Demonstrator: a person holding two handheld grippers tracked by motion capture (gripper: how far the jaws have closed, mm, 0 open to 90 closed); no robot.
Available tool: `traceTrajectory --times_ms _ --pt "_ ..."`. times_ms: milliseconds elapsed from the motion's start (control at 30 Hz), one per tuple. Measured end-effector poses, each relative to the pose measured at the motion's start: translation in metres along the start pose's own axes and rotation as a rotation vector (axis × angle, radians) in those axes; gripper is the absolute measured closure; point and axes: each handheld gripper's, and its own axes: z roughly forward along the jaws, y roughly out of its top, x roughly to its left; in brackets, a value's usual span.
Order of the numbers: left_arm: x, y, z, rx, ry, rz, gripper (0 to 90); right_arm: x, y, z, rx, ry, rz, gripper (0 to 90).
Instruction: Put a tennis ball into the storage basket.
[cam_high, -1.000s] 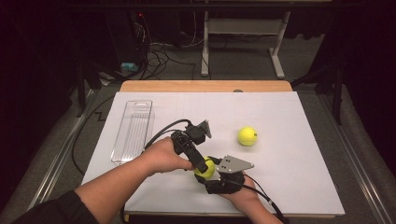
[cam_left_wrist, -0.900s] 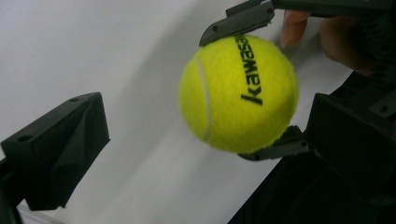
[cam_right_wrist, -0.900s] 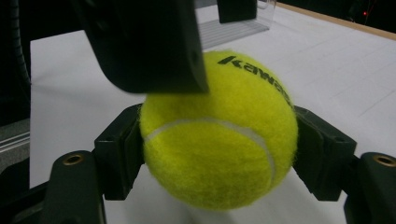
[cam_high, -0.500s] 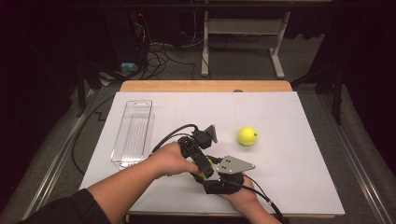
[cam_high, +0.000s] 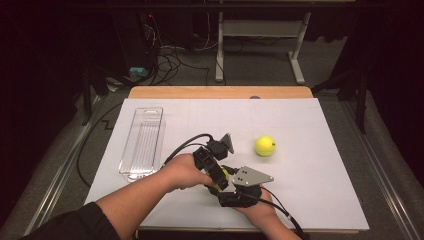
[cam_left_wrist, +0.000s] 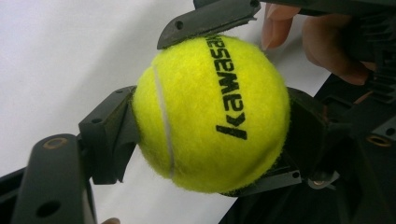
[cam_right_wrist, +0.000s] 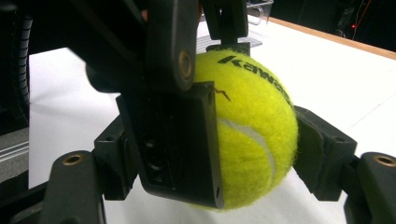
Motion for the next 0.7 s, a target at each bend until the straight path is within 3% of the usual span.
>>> traceTrajectory --times_ms 133,200,267,367,400,467,633,700 --pt "-0.001 0.0 -0.001 -0.005 0.01 0.001 26.8 -0.001 0.0 0.0 0.003 0.001 0.002 26.4" --pt "-0.002 0.001 -0.003 -0.006 0.012 0.007 26.9 -0.002 0.0 0.0 -0.021 0.014 0.017 24.8" --pt "-0.002 0.001 -0.005 -0.021 0.02 0.002 26.9 -0.003 0.001 0.0 -0.014 0.022 0.01 15.9" --pt "0.001 0.001 -0.009 -0.021 0.029 -0.004 26.9 -0.003 0.0 0.002 0.004 -0.003 0.013 2.7" --pt "0.002 0.0 -0.01 -0.023 0.031 -0.008 27.0 -0.004 -0.001 0.002 0.012 0.012 0.012 0.2" --pt "0.004 0.0 -0.012 -0.018 0.04 -0.014 27.0 -0.003 -0.002 0.003 0.01 -0.017 0.013 0.0" --pt "0.011 -0.004 -0.016 -0.007 0.054 -0.027 27.0 -0.005 -0.002 0.0 0.02 -0.004 0.004 0.0" --pt "0.013 -0.006 -0.017 -0.011 0.057 -0.041 26.9 -0.006 -0.004 -0.001 0.009 -0.022 0.01 0.0"
